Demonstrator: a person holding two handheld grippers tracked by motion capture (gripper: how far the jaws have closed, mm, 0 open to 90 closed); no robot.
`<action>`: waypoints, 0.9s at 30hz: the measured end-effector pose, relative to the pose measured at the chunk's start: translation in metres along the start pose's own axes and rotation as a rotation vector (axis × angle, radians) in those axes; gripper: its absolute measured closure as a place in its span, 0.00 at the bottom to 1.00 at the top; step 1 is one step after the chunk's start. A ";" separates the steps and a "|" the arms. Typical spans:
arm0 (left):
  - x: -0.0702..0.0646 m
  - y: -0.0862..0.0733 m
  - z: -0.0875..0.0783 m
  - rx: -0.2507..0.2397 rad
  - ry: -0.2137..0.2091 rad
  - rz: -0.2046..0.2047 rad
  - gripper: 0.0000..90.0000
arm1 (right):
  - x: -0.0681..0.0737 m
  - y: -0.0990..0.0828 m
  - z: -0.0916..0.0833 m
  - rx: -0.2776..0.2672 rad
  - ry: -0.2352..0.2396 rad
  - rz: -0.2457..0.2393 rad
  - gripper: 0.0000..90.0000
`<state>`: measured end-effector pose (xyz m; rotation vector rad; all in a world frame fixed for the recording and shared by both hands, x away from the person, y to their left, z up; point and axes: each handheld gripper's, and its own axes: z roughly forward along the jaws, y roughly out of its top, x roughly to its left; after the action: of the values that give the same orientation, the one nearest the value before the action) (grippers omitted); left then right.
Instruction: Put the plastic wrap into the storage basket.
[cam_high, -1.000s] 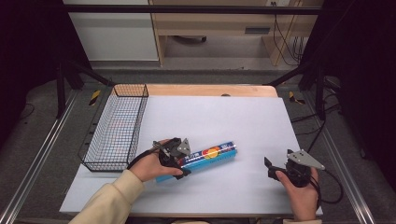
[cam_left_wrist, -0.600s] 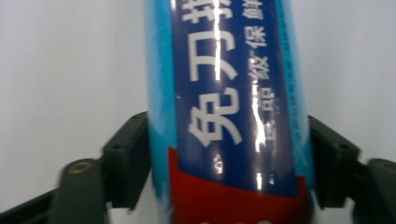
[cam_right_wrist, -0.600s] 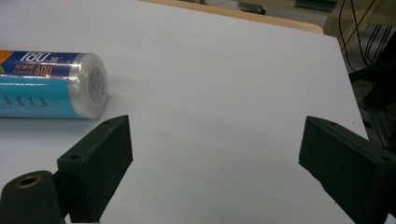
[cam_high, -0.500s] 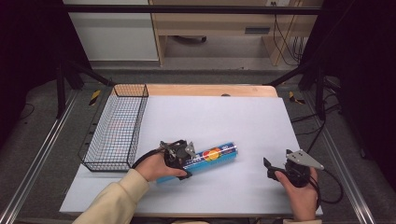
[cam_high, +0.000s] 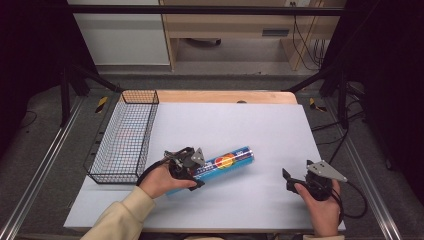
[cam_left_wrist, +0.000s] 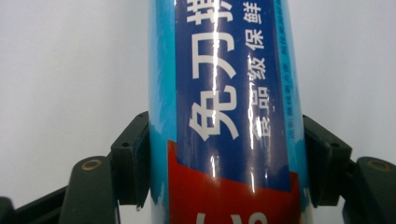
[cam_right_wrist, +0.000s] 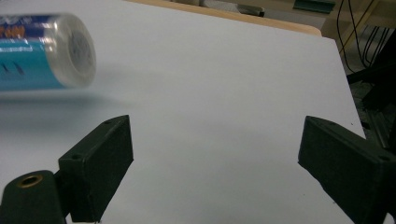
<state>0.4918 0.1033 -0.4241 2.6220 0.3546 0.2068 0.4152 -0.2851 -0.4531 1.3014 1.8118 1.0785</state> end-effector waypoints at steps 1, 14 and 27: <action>-0.001 0.001 -0.006 -0.010 0.010 -0.003 0.34 | 0.000 0.000 0.000 0.001 0.000 0.004 0.12; -0.003 -0.001 -0.077 -0.128 0.181 -0.139 0.35 | 0.005 0.002 0.001 -0.020 -0.014 0.012 0.12; 0.012 -0.029 -0.130 -0.124 0.383 -0.318 0.35 | 0.013 0.007 0.002 -0.030 -0.071 -0.032 0.11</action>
<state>0.4705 0.1892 -0.3238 2.3539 0.8502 0.6032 0.4164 -0.2712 -0.4484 1.2731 1.7522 1.0258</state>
